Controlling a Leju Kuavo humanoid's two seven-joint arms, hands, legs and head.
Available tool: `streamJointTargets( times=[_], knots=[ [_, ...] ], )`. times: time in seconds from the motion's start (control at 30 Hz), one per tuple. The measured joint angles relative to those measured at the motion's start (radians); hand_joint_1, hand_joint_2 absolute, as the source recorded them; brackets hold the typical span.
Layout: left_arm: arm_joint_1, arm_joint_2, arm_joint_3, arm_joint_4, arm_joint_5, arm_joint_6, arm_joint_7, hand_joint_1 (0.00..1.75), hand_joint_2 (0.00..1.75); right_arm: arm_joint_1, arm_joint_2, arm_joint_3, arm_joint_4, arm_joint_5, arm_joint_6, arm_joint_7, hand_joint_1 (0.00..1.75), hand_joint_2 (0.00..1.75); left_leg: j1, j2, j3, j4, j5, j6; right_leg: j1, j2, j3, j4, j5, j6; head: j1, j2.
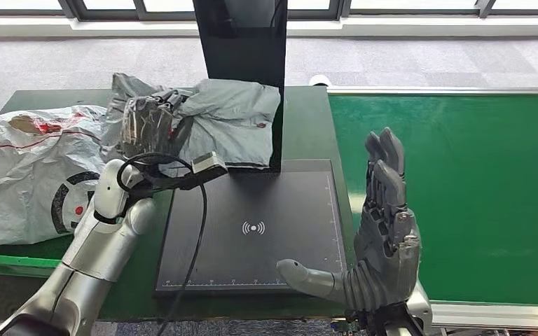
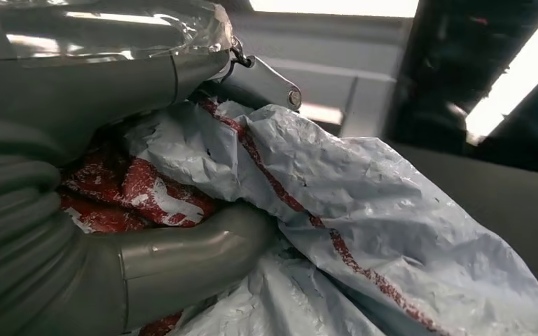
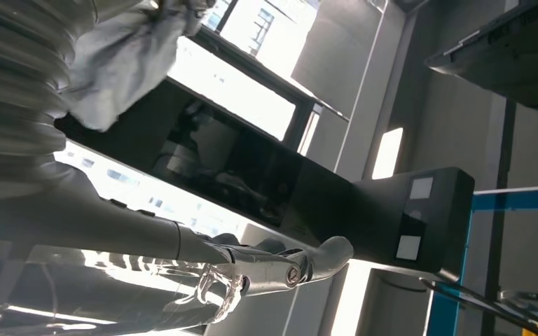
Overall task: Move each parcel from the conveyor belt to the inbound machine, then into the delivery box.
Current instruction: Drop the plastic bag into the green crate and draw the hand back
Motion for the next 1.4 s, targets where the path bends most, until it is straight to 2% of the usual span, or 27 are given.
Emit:
streamJointTargets(
  times=[0.2,0.3,0.4,0.53,0.63,0.83,1.0,1.17,1.2,1.23,1.3,1.33,1.37,1.4],
  knots=[
    [-0.014,0.047,0.205,-0.025,-0.199,-0.058,0.124,1.75,1.75,-0.001,0.000,0.000,0.001,-0.022,0.061,0.001,0.00,1.75,0.000,0.002,0.000,0.000,0.000,0.000,0.000,0.002,-0.001,0.002,0.000,-0.001,0.000,0.000],
    [-0.004,0.098,0.292,-0.016,-0.222,-0.074,0.202,1.75,1.75,-0.004,0.000,0.000,0.005,-0.036,0.084,-0.001,0.00,1.75,0.001,0.004,0.000,-0.001,0.000,-0.001,0.000,0.003,-0.003,0.002,0.000,-0.001,0.000,0.000],
    [0.012,0.170,0.354,0.020,-0.227,-0.083,0.259,1.75,1.75,-0.011,0.000,0.000,0.011,-0.044,0.093,-0.006,0.00,1.75,0.001,0.004,-0.001,-0.001,0.001,-0.002,0.001,0.003,-0.004,0.003,0.000,-0.002,0.000,0.000],
    [0.034,0.263,0.383,0.089,-0.231,-0.083,0.288,1.75,1.75,-0.019,0.000,0.000,0.020,-0.047,0.091,-0.007,0.00,1.75,0.001,0.003,-0.002,-0.001,0.002,-0.003,0.001,0.003,-0.005,0.003,0.000,-0.002,0.000,0.000],
    [0.045,0.300,0.390,0.118,-0.231,-0.081,0.292,1.75,1.75,-0.023,0.000,0.000,0.026,-0.047,0.091,-0.007,0.00,1.75,0.001,0.001,-0.003,-0.001,0.002,-0.003,0.001,0.001,-0.004,0.003,0.000,-0.002,0.000,0.000],
    [0.048,0.332,0.396,0.150,-0.231,-0.081,0.295,1.75,1.75,-0.029,0.000,0.000,0.037,-0.047,0.091,-0.007,0.00,1.75,0.001,0.001,-0.003,0.000,0.002,-0.003,0.000,0.001,-0.004,0.003,0.000,-0.002,0.000,0.000],
    [0.058,0.363,0.395,0.172,-0.231,-0.121,0.358,1.75,1.75,-0.036,0.000,0.002,0.045,-0.056,0.081,-0.007,0.00,1.75,0.001,0.002,-0.003,0.000,0.002,-0.003,0.000,0.002,-0.006,0.003,0.000,-0.002,0.000,0.000],
    [0.077,0.387,0.396,0.235,-0.231,-0.127,0.369,1.75,1.75,-0.049,-0.004,0.021,0.060,-0.078,0.047,-0.009,0.00,1.75,0.001,0.002,-0.003,0.000,0.002,-0.003,0.001,0.002,-0.006,0.003,0.000,-0.003,0.000,0.000],
    [0.080,0.388,0.396,0.249,-0.231,-0.129,0.369,1.40,1.75,-0.052,-0.007,0.025,0.063,-0.082,0.040,-0.009,0.00,1.75,0.001,0.002,-0.003,0.000,0.002,-0.003,0.001,0.002,-0.006,0.003,0.000,-0.003,0.000,0.000],
    [0.084,0.388,0.398,0.263,-0.231,-0.133,0.368,0.96,1.75,-0.056,-0.009,0.029,0.067,-0.086,0.034,-0.010,0.00,1.75,0.001,0.002,-0.004,0.000,0.002,-0.003,0.001,0.002,-0.006,0.003,0.000,-0.003,0.000,0.000],
    [0.090,0.385,0.406,0.287,-0.231,-0.148,0.357,0.09,0.87,-0.066,-0.016,0.039,0.076,-0.099,0.021,-0.012,0.00,1.75,0.001,0.002,-0.004,0.000,0.002,-0.003,0.001,0.002,-0.006,0.003,0.000,-0.003,0.000,0.000],
    [0.093,0.381,0.415,0.296,-0.231,-0.153,0.347,0.00,0.44,-0.072,-0.020,0.045,0.081,-0.107,0.014,-0.014,0.00,1.75,0.001,0.002,-0.004,0.000,0.002,-0.003,0.001,0.002,-0.006,0.003,0.000,-0.003,0.000,0.000],
    [0.095,0.374,0.424,0.304,-0.231,-0.153,0.335,0.00,0.00,-0.081,-0.024,0.052,0.086,-0.115,0.005,-0.016,0.00,1.75,0.001,0.002,-0.004,0.000,0.002,-0.003,0.001,0.002,-0.006,0.003,0.001,-0.003,0.000,0.000],
    [0.097,0.364,0.436,0.308,-0.231,-0.147,0.324,0.00,0.00,-0.089,-0.027,0.059,0.092,-0.122,-0.003,-0.016,0.00,1.75,0.001,0.002,-0.004,0.000,0.002,-0.003,0.001,0.002,-0.006,0.003,0.001,-0.003,0.000,0.000]
  ],
)
